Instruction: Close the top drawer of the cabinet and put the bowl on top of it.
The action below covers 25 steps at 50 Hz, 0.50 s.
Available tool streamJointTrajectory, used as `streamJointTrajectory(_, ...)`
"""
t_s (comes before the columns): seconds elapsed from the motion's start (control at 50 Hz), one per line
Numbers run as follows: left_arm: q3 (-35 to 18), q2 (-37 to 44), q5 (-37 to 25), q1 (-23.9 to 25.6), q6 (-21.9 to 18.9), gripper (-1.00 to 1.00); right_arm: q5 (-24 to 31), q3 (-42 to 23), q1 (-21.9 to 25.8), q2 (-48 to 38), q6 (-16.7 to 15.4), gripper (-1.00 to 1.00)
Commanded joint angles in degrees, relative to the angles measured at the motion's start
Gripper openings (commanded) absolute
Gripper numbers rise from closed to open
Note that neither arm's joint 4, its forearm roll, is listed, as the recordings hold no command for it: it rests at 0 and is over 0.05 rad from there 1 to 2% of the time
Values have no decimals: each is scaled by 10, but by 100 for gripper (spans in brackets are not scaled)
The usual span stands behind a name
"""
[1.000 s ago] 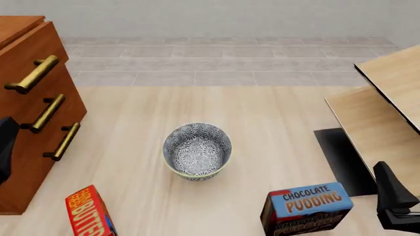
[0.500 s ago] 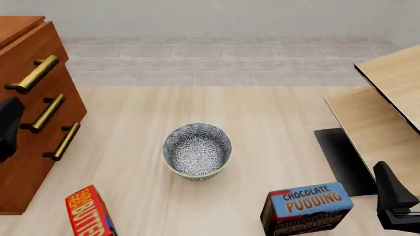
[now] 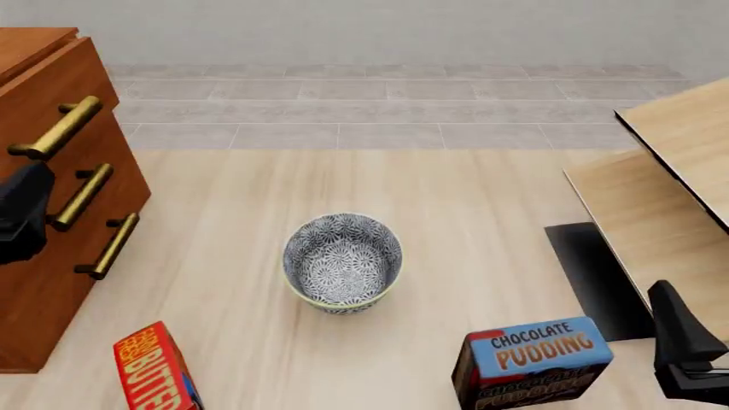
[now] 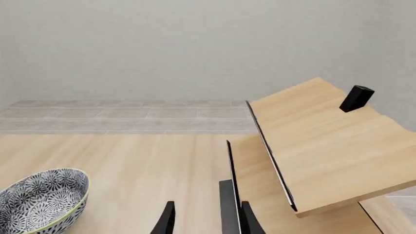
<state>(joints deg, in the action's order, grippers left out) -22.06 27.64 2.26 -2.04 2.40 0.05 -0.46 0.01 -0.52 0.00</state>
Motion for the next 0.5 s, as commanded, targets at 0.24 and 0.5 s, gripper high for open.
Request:
streamJointTrajectory(0.24, 33, 61, 80, -15, -11, 100, 0, 1, 0, 1, 0, 100)
streamJointTrajectory(0.5, 46, 92, 117, -29, -14, 100, 0, 1, 0, 1, 0, 100)
